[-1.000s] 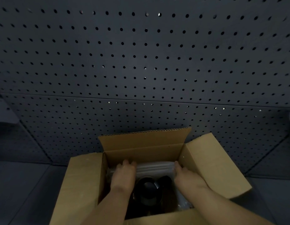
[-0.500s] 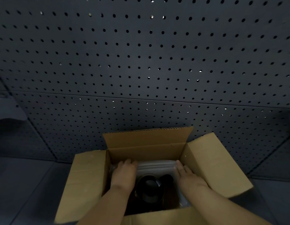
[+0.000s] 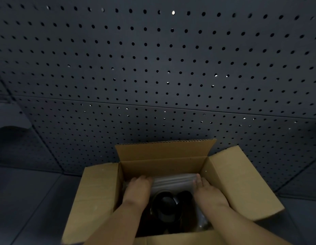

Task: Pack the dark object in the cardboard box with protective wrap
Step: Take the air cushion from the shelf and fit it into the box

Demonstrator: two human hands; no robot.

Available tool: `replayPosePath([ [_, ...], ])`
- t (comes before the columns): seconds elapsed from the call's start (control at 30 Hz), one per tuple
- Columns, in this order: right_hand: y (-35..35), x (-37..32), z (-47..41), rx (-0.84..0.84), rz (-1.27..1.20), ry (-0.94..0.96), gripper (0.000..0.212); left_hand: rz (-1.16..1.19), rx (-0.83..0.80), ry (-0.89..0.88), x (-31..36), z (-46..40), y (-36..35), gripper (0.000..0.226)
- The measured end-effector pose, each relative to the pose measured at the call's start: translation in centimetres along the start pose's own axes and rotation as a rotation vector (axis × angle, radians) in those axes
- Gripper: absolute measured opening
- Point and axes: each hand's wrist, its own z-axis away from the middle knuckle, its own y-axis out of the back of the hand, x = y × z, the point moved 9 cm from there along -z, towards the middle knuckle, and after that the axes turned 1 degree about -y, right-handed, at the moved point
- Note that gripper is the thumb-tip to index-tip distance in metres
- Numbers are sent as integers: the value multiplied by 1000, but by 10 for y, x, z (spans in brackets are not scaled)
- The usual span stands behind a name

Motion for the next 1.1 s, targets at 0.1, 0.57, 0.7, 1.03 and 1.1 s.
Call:
replayPosePath([
  [0.1,4,0,0,7,-2,-3,68,16,-11,-4,0,-1,0,50],
  [0.57,-4,2,-1,-4,-54,-36,74,46,78,29,6,5,12,51],
  [0.7,-11,4,-5,-127,-53,-71,87,48,72,37,4,4,13,50],
  [1.03,-27,-2,-19,-164,-8,-80,69,44,48,23,2,0,10,47],
  [1.1,-25,-4,-17,-147,33,-59,71,41,43,15,1,-2,9,46],
])
